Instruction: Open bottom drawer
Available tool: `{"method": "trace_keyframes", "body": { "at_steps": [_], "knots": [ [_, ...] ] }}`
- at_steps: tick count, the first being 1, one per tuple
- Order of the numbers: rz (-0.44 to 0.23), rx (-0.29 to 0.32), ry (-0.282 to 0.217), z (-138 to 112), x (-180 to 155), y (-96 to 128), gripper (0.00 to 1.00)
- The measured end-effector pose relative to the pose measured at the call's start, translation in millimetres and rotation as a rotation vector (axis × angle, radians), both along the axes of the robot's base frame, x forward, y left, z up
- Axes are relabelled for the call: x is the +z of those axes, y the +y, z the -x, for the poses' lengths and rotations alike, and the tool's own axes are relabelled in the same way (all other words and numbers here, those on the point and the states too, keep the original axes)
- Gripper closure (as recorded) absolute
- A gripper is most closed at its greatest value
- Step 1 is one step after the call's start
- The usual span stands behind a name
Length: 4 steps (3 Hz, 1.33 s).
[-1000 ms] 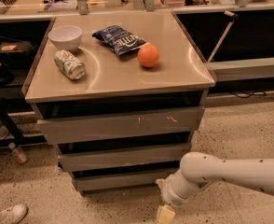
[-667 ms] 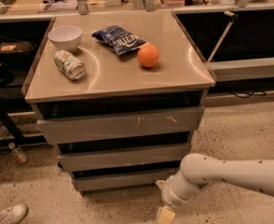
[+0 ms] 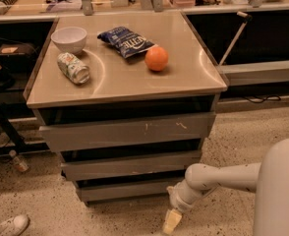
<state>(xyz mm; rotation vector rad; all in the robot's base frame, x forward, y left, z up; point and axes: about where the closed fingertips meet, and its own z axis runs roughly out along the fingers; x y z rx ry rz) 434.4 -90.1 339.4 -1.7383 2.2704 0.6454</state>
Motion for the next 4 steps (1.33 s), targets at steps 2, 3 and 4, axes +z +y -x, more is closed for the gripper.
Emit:
{"method": "trace_keyframes", "body": {
  "at_steps": [2,3,4],
  "knots": [
    [0.002,-0.009,0.017,-11,-20,3,0.0],
    [0.039,-0.051,-0.007,-45,-58,3,0.0],
    [0.073,-0.123,-0.052,-94,-101,3,0.0]
  ]
}}
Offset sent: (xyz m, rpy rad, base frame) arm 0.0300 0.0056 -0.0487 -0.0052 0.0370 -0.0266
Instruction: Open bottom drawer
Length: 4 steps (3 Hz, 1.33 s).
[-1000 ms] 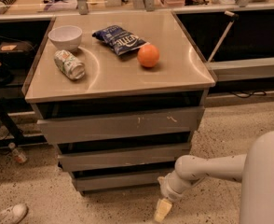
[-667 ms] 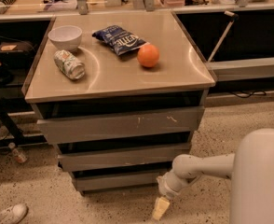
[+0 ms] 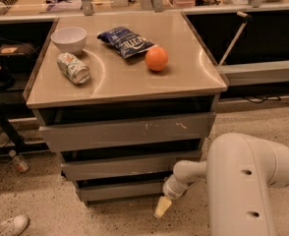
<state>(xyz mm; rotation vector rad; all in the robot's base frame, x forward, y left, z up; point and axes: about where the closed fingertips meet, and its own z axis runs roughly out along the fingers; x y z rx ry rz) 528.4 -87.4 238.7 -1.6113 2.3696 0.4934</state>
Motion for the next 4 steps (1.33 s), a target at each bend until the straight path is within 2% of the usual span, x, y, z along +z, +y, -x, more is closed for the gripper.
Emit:
{"method": "trace_keyframes", "body": {
  "at_steps": [1,2,3,4],
  "knots": [
    [-0.001,-0.002,-0.004,-3,0,0,0.0],
    [-0.008,-0.028,-0.031,-8,-10,-1,0.0],
    [-0.012,-0.061,-0.093,-23,-20,-5,0.0],
    [0.005,-0.082,-0.131,-37,-29,-11,0.0]
  ]
}}
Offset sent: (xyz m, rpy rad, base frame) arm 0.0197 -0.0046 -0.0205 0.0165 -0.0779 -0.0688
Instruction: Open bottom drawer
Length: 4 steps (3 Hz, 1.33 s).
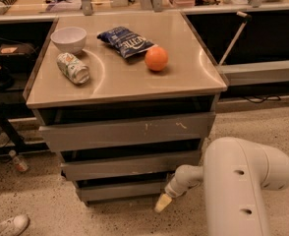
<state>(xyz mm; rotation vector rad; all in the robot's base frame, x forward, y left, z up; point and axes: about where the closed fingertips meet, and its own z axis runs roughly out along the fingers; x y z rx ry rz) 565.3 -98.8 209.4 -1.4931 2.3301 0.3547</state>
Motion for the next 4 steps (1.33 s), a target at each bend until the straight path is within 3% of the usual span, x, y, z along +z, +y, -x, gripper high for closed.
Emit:
{"method": "trace_keyframes", "body": {
  "at_steps": [2,4],
  "knots": [
    [0.042,0.027,0.005,-19,-36,3,0.0],
    [0.048,0.048,0.067,-7,-54,4,0.0]
  ]
}}
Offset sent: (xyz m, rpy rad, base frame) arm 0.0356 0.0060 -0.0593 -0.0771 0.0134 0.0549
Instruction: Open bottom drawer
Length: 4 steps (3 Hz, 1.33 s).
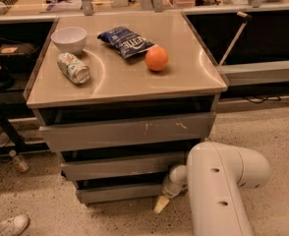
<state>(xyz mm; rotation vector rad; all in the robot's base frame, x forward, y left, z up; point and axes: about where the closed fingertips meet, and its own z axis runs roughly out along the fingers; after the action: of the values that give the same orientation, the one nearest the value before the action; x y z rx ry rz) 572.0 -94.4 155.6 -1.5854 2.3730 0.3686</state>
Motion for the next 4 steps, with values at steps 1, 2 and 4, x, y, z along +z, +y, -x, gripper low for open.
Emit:
{"method": "trace_keyframes", "body": {
  "at_steps": [1,2,4],
  "knots": [
    [0.002,-0.001,0.008,3,4,-1,0.0],
    [-0.023,0.004,0.043,33,5,-3,0.0],
    [-0.07,0.009,0.1,68,6,1,0.0]
  ]
}}
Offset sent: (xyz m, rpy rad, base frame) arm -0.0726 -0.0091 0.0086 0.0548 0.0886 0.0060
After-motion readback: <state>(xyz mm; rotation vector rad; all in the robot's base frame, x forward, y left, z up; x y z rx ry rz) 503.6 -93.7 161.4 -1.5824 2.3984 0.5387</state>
